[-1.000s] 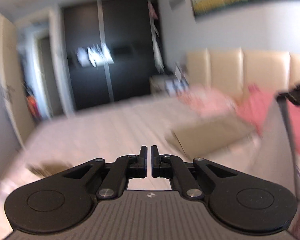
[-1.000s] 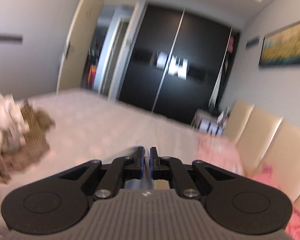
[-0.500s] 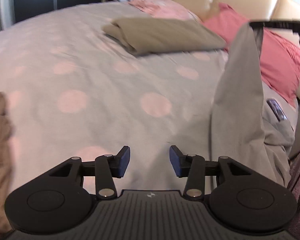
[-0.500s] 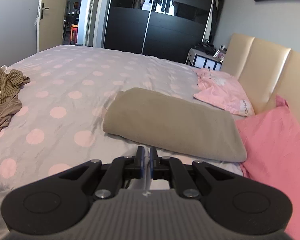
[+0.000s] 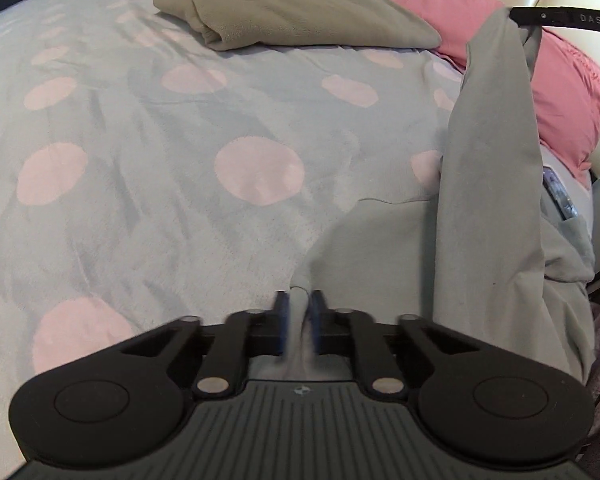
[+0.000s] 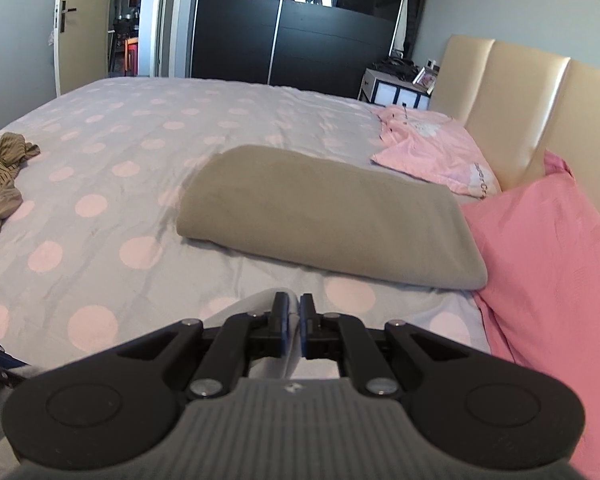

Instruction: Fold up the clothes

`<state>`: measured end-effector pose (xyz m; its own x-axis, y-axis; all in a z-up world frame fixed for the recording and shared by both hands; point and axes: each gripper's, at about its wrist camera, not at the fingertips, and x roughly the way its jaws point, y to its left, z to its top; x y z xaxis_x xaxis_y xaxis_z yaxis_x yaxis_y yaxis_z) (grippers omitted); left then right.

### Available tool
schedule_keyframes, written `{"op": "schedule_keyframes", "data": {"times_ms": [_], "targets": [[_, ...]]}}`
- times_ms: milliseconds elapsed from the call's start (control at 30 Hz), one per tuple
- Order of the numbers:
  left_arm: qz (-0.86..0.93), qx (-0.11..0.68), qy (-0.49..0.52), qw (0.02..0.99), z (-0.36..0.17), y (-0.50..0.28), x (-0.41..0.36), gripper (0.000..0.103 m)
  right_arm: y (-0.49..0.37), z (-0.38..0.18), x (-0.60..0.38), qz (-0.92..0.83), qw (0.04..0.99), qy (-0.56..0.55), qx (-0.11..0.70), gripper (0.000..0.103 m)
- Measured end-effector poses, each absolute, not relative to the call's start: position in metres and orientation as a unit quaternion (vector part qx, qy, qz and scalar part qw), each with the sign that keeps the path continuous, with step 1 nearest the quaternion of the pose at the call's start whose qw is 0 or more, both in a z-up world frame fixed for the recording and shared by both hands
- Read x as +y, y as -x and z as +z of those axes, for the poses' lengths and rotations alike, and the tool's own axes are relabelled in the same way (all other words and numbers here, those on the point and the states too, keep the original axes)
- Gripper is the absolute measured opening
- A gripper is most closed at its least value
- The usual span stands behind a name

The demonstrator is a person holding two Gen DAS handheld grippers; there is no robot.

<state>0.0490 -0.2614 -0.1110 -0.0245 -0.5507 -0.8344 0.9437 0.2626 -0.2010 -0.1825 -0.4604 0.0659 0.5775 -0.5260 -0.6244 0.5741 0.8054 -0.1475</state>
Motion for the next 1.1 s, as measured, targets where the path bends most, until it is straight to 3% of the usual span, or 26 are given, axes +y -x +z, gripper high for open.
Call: {"op": "schedule_keyframes", "data": {"times_ms": [167,400,700,800,1100], "targets": [[-0.517,0.419,-0.211,0.716,-0.087,-0.067,-0.248,0.002,0.182,0.06,-0.47,-0.317,0.88,-0.042,0.352,0.007],[-0.45,0.362,-0.153,0.802,-0.01,-0.126,-0.2,0.002,0.164,0.063,-0.478,-0.298,0.88,-0.048,0.366,0.007],[-0.377,0.282,-0.157,0.868,0.059,-0.209,-0.199,0.002,0.061,0.068,-0.485,-0.256,0.897,-0.026,0.359,0.006],[-0.363,0.289,-0.178,0.867,0.046,-0.238,-0.223,0.002,0.017,0.059,-0.499,-0.267,0.891,-0.013,0.366,0.006],[-0.365,0.354,-0.229,0.83,-0.066,-0.277,-0.283,0.002,-0.059,-0.032,-0.559,-0.303,0.843,-0.026,0.444,0.006]]}}
